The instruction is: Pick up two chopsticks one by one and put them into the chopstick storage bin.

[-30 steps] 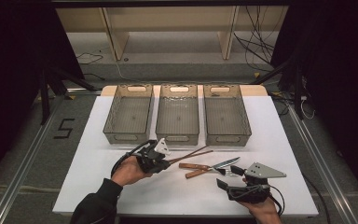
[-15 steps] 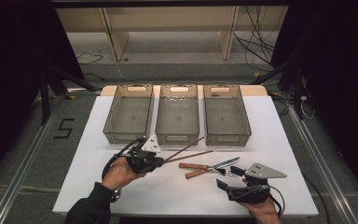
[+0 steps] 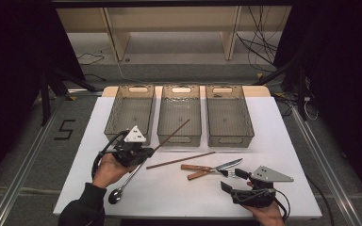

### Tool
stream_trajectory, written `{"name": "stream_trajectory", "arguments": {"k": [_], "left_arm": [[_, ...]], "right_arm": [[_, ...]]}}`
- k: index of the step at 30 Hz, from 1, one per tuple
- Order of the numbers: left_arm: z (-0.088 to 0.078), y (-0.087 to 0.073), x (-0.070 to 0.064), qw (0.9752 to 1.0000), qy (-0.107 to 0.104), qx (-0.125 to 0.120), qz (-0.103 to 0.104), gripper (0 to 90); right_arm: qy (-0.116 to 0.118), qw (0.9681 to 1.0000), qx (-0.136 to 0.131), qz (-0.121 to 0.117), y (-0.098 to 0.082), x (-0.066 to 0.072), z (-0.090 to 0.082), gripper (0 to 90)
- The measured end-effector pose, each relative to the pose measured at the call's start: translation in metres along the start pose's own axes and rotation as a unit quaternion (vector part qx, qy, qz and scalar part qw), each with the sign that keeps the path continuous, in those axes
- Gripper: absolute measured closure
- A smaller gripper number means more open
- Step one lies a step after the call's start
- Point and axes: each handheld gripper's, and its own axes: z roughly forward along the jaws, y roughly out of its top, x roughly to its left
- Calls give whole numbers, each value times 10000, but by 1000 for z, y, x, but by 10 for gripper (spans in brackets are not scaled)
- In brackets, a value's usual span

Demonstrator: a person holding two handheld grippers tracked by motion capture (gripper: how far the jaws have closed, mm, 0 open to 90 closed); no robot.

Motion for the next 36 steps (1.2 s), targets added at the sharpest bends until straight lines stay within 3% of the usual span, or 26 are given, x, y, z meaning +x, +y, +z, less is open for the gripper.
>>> {"name": "stream_trajectory", "arguments": {"k": [14,23,36], "left_arm": [[-9,0,20,9991,201,-165,-342,846],[-18,9,42,9959,489,-410,-645,845],[-16,22,74,9925,714,-351,-931,845]], "right_arm": [[-13,10000,-10,28,-3,3,-4,245],[-8,10000,-5,71,-4,4,-5,245],[7,10000,8,74,-7,6,-8,245]]}}
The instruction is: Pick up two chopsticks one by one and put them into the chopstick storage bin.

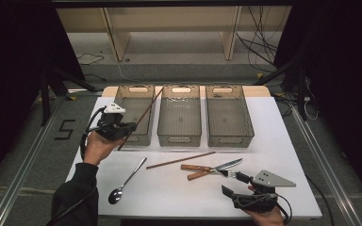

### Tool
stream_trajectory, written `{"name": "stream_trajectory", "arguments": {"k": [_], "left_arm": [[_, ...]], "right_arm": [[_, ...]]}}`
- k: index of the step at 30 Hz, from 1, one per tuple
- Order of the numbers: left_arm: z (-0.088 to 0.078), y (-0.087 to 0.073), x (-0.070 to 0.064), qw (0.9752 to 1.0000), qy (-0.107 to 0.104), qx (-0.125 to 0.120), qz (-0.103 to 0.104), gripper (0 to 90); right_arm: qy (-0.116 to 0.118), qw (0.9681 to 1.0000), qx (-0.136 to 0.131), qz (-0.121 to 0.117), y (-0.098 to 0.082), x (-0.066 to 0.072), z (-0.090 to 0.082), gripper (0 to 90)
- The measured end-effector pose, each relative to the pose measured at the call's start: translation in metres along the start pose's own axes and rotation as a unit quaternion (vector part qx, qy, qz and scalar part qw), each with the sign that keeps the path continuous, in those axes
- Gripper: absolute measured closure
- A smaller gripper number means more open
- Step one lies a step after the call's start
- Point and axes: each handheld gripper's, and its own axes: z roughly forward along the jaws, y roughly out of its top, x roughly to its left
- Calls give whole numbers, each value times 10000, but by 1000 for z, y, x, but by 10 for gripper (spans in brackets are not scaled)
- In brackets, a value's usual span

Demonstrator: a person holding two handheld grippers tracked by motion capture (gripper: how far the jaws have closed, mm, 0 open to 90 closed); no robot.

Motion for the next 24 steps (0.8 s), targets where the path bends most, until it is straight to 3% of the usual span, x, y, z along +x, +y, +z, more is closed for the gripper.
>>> {"name": "stream_trajectory", "arguments": {"k": [5,16,24], "left_arm": [[0,6,6,10000,6,24,-53,845],[3,30,26,9997,252,73,-2,845],[13,33,43,9992,366,161,-31,845]], "right_arm": [[22,10000,7,4,-1,1,-1,245],[41,10000,27,-52,-1,-1,-3,245],[40,9999,53,-78,0,-2,-1,245]]}}
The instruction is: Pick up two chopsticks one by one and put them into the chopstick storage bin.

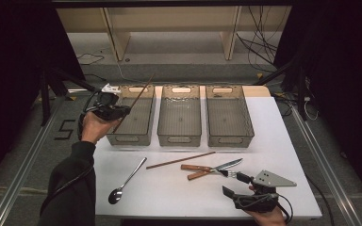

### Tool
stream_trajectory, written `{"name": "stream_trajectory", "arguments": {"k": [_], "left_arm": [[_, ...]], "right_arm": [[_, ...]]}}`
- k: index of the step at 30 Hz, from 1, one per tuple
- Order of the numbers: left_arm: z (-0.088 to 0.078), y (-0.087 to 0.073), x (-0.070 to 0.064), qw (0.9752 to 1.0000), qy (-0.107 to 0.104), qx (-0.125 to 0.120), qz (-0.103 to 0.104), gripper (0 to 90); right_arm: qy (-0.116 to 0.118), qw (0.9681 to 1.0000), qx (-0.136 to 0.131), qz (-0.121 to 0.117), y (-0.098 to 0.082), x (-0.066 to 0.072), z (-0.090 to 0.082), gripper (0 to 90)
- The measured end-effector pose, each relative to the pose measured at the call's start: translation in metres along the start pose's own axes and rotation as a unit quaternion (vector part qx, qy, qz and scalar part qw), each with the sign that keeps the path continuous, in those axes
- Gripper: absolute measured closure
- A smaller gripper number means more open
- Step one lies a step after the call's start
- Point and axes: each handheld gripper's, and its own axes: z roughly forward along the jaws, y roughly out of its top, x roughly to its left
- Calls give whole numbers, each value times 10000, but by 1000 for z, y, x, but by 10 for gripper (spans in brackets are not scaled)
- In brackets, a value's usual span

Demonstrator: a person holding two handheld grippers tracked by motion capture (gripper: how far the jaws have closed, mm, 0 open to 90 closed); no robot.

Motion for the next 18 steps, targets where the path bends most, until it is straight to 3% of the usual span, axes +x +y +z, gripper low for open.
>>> {"name": "stream_trajectory", "arguments": {"k": [11,18], "left_arm": [[20,-8,18,9999,84,55,-108,845],[26,-2,26,9998,175,59,-34,845]], "right_arm": [[17,10000,14,-30,0,1,1,245],[42,10000,27,-57,1,1,2,245]]}}
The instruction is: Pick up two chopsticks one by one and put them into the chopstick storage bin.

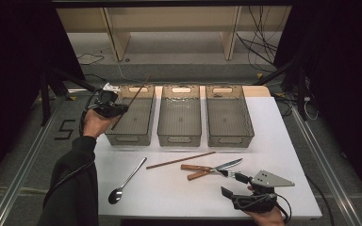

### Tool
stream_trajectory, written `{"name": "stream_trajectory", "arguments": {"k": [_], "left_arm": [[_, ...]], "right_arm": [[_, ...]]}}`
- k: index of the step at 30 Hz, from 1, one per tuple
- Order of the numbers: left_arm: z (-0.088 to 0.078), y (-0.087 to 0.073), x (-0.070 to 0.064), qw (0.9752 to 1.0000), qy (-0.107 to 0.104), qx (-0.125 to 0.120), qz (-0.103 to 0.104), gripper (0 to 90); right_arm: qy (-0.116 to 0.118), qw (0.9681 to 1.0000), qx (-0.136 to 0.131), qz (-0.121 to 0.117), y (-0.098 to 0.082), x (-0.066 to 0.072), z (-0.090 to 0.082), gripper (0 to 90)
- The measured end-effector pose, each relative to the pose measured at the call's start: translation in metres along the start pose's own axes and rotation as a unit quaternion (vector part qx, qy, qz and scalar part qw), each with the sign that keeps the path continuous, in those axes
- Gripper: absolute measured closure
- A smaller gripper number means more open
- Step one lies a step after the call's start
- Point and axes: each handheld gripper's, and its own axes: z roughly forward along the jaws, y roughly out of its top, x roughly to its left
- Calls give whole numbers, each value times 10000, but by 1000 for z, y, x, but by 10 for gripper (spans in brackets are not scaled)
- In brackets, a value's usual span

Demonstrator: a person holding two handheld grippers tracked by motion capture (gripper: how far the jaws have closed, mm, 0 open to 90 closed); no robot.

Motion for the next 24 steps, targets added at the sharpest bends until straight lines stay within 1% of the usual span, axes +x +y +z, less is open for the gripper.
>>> {"name": "stream_trajectory", "arguments": {"k": [3,7,10,13,15,18,24], "left_arm": [[1,0,2,10000,12,24,-15,845],[4,-1,3,10000,22,74,17,845],[9,-2,2,9997,97,166,134,845],[12,-3,2,9995,107,222,201,844],[13,-3,3,9995,126,230,190,844],[14,-4,4,9990,171,321,258,844],[18,-10,6,9988,231,402,169,841]], "right_arm": [[-10,10000,-11,24,0,-1,-1,245],[-14,10000,-16,32,0,-2,-1,245],[-17,10000,-10,13,0,-2,-1,245],[-20,10000,-9,13,0,-1,-1,245],[-22,10000,-7,19,0,-1,-1,245],[-19,10000,-8,20,0,-2,-1,245],[-21,10000,-18,17,0,-2,-1,245]]}}
